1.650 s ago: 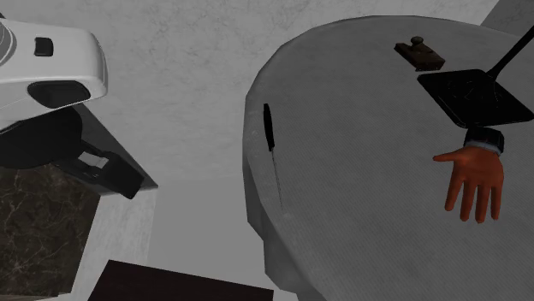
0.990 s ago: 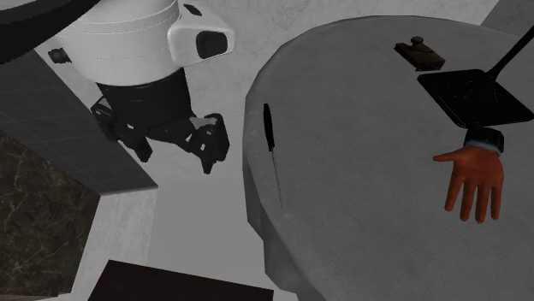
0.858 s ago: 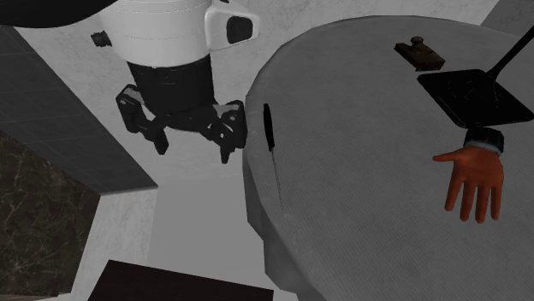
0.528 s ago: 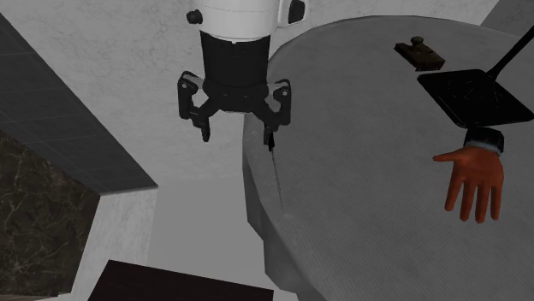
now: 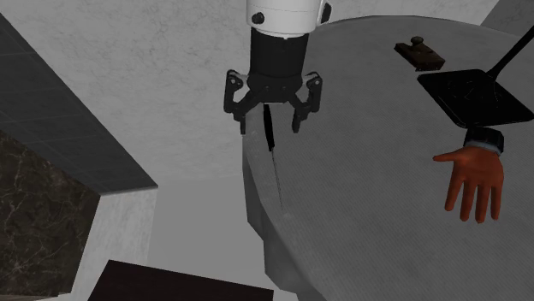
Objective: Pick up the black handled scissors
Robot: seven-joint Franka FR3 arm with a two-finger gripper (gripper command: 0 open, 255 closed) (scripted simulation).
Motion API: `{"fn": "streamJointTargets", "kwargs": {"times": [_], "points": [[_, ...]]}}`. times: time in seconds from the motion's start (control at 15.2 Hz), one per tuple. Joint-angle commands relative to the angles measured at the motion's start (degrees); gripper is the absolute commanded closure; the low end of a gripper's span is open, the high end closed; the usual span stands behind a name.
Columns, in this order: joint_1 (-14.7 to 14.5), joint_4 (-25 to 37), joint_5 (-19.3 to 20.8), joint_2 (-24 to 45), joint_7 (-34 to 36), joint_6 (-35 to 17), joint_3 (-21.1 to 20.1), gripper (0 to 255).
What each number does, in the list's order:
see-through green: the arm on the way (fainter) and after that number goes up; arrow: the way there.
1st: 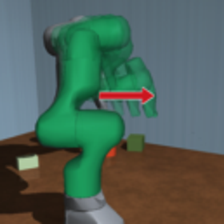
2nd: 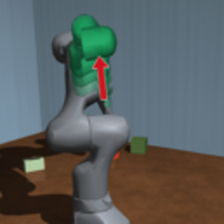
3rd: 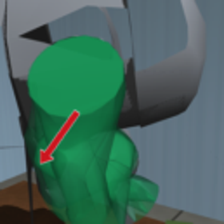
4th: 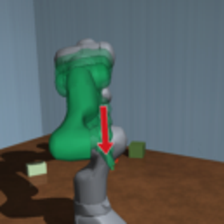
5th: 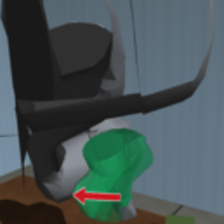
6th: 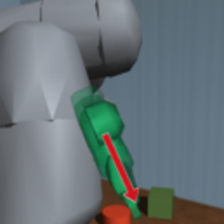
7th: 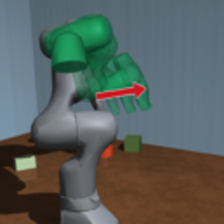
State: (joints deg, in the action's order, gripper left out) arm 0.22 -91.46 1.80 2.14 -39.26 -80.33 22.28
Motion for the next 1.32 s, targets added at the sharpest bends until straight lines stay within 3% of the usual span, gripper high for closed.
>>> {"fn": "streamJointTargets", "kwargs": {"times": [0.0,0.26,0.33,0.92,1.25], "points": [[-0.02,-1.67,0.08,-0.15,-0.02,-1.51,-0.02,0],[-0.07,-4.01,0.17,-0.45,0.14,-3.57,-0.05,0],[-0.11,-4.22,0.23,-0.69,0.23,-3.56,-0.09,255],[-0.06,-4.0,0.16,-0.45,0.14,-3.57,-0.05,255],[0.04,0.65,-0.03,0.23,-0.19,0.45,0.03,255]]}}
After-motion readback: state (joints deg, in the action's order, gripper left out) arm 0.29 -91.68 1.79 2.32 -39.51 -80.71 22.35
